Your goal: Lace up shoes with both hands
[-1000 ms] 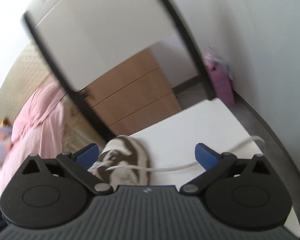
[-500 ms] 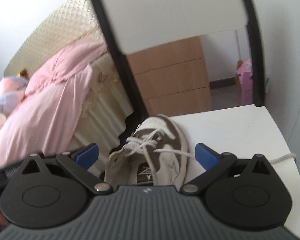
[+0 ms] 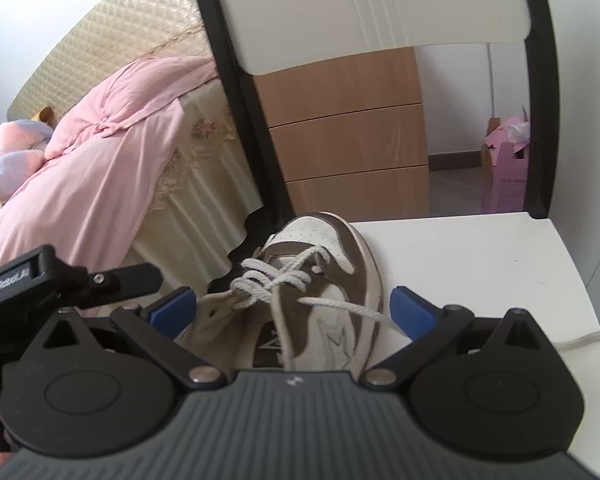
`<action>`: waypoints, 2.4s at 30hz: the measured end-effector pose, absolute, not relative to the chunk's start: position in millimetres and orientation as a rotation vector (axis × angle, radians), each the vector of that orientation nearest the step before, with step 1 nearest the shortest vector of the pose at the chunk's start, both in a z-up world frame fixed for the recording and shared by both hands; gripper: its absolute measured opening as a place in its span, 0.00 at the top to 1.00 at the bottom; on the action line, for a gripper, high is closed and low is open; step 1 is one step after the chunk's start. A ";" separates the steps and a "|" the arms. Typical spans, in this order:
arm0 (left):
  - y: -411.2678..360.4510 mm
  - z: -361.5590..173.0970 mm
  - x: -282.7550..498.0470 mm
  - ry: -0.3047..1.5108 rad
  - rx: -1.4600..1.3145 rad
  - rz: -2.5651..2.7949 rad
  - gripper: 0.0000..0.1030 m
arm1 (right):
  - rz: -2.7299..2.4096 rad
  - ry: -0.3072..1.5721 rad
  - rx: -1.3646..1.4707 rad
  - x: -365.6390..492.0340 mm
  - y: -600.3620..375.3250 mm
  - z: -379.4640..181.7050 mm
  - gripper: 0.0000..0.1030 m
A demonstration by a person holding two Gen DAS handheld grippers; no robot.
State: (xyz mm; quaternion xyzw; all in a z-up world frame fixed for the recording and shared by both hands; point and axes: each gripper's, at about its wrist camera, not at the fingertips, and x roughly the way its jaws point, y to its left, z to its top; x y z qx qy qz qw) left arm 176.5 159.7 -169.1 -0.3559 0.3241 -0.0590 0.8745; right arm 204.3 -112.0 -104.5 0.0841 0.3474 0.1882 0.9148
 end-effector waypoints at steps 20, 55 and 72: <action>158.9 -171.7 176.5 0.694 -0.783 -0.117 0.10 | 0.404 0.760 0.073 198.2 -80.2 -122.0 0.00; 184.5 -224.5 185.1 0.755 -1.419 -0.211 0.11 | 0.301 0.651 0.201 154.4 -108.5 -90.3 0.00; 162.6 -241.5 208.8 0.750 -1.470 -0.073 0.42 | 0.385 0.672 0.208 170.4 -94.6 -87.3 0.00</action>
